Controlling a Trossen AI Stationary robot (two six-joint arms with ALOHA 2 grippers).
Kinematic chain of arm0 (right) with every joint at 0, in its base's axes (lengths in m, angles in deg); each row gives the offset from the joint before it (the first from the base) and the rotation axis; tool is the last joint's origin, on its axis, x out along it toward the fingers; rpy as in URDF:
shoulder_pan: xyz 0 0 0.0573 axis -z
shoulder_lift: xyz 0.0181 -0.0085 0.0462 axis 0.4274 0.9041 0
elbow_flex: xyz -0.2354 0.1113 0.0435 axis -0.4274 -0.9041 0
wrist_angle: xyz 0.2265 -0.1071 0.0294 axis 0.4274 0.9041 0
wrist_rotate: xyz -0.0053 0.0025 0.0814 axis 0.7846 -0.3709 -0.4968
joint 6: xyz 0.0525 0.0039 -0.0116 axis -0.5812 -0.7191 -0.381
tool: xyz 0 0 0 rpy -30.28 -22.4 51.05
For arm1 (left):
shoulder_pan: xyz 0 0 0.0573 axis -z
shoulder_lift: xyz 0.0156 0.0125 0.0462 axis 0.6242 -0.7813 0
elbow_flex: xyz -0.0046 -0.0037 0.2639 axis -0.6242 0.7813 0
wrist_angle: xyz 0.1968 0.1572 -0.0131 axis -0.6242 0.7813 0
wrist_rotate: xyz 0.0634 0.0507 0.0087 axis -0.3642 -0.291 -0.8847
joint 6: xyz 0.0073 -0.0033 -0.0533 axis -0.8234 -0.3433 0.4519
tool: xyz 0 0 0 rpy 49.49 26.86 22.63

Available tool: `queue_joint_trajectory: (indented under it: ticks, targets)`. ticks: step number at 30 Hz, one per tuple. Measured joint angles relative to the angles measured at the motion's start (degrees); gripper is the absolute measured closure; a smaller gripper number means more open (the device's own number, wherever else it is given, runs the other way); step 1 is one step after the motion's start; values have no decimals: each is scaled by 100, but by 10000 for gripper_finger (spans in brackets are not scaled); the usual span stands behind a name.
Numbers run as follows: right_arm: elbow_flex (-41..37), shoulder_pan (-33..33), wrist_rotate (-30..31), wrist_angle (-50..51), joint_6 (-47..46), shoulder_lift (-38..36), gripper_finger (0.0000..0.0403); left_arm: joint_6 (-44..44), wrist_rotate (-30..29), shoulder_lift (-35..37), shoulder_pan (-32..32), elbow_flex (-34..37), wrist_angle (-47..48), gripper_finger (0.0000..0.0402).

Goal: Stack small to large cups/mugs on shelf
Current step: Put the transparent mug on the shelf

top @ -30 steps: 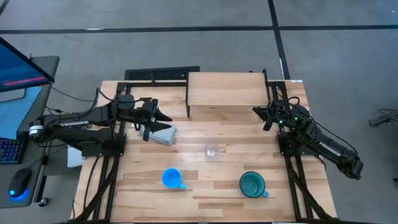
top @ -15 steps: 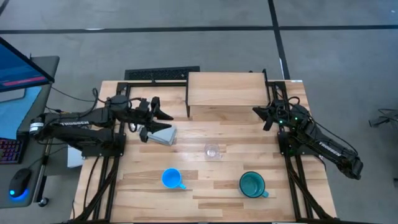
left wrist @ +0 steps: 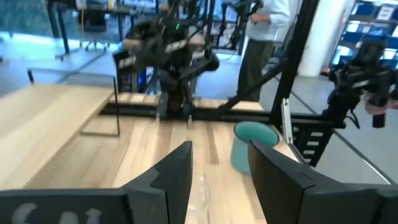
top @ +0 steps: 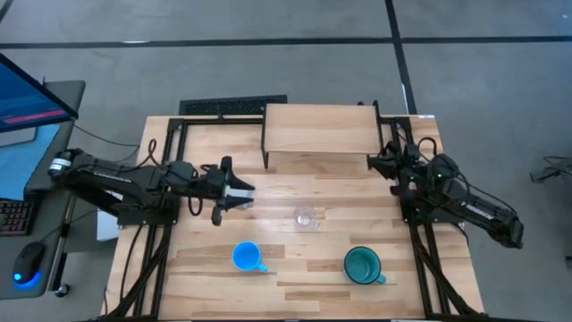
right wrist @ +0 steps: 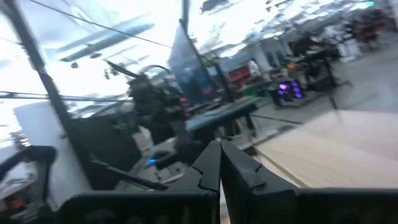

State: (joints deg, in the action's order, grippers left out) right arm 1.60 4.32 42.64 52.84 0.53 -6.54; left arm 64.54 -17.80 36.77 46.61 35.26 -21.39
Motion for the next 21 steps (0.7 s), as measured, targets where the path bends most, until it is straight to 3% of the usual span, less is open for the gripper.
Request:
queue_joint_trajectory:
  ticks: [13, 17, 21]
  targets:
    - [1436, -1061, 12, 1273, 528, 179, 370, 228, -35, -58, -23, -2, 63, 256]
    - [1761, -1362, 17, 1089, 57, 317, 370, 223, -46, -58, -24, -2, 51, 256]
    - [1929, -1553, 15, 900, 148, 309, 366, 271, -77, -58, -24, -2, 53, 256]
